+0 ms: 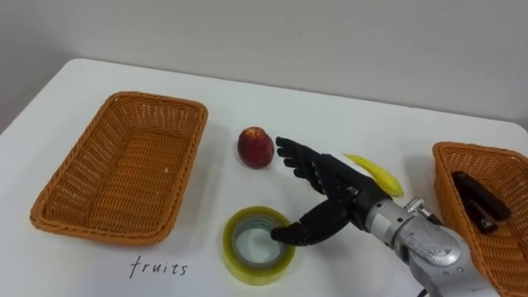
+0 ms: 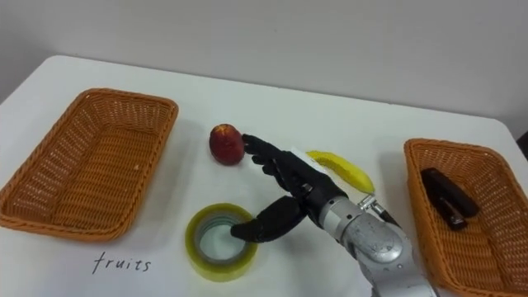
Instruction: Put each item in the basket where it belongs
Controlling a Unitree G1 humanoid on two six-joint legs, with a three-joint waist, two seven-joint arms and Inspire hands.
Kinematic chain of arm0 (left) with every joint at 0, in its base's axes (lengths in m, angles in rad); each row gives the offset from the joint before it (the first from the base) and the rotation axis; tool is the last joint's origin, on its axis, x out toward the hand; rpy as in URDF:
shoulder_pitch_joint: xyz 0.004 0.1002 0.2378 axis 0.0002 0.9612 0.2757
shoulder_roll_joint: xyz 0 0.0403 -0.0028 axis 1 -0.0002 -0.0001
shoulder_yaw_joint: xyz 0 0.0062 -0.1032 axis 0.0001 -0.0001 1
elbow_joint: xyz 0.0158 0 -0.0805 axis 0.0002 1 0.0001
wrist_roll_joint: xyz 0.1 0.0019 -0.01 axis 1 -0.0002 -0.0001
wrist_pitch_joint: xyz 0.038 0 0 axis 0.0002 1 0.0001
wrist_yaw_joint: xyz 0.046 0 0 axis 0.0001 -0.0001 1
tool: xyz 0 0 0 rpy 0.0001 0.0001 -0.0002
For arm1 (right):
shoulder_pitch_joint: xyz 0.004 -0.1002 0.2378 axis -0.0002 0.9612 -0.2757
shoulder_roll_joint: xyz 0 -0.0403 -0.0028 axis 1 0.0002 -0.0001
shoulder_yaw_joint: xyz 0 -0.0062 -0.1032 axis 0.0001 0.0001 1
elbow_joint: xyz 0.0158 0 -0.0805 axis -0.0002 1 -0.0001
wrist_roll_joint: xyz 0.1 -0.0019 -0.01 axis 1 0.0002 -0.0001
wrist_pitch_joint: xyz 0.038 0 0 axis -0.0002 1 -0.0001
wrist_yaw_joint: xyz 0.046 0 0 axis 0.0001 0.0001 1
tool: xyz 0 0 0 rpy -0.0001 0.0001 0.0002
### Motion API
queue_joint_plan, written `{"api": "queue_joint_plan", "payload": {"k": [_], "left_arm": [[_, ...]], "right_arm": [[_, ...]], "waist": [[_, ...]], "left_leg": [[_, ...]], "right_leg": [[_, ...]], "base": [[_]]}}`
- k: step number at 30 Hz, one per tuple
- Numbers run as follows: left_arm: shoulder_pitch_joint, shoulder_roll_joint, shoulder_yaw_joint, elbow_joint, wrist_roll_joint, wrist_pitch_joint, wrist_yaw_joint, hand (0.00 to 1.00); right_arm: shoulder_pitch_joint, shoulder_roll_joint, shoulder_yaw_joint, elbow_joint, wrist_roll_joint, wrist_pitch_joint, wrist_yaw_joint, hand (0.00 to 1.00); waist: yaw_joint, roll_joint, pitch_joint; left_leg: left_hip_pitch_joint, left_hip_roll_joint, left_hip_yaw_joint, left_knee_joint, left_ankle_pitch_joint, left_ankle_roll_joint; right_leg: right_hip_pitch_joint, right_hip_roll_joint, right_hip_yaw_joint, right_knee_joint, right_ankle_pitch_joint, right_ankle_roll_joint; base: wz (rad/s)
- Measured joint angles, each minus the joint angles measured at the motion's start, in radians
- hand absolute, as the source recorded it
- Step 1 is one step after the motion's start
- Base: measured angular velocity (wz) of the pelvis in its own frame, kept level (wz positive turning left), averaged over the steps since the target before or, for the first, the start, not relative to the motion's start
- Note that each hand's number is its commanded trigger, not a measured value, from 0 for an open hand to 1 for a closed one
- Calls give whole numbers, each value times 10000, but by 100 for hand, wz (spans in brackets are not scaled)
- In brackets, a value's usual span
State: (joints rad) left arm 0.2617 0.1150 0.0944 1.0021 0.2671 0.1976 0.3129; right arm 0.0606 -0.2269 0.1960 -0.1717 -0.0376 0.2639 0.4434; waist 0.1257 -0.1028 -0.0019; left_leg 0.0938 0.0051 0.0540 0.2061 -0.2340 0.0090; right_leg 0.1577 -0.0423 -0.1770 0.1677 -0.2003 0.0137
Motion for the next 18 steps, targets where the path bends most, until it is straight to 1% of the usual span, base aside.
{"api": "queue_joint_plan", "payload": {"k": [5, 13, 18], "left_arm": [[-19, -24, 10, -5, 5, -8, -126, 0], [-65, -32, 28, -5, 46, -9, -185, 0], [-88, -21, 19, -22, 12, 1, -174, 0]], "right_arm": [[0, 1, 2, 1, -156, -1, 403, 0], [1, 1, 160, 1, -154, -1, 610, 0], [1, 26, 224, 18, -430, 1, 576, 0]], "waist": [[171, 11, 8], [269, 13, 18], [258, 4, 26]], "left_leg": [[46, -2, 3, -15, 1, 2], [21, -1, 3, -30, 2, 3], [13, -1, -20, -41, 1, 3]], "right_leg": [[-1, -3, 4, -15, 0, 0], [-7, 7, 85, -14, 0, 0], [-68, 1, -64, -9, 0, 0]], "base": [[0], [0], [0]]}}
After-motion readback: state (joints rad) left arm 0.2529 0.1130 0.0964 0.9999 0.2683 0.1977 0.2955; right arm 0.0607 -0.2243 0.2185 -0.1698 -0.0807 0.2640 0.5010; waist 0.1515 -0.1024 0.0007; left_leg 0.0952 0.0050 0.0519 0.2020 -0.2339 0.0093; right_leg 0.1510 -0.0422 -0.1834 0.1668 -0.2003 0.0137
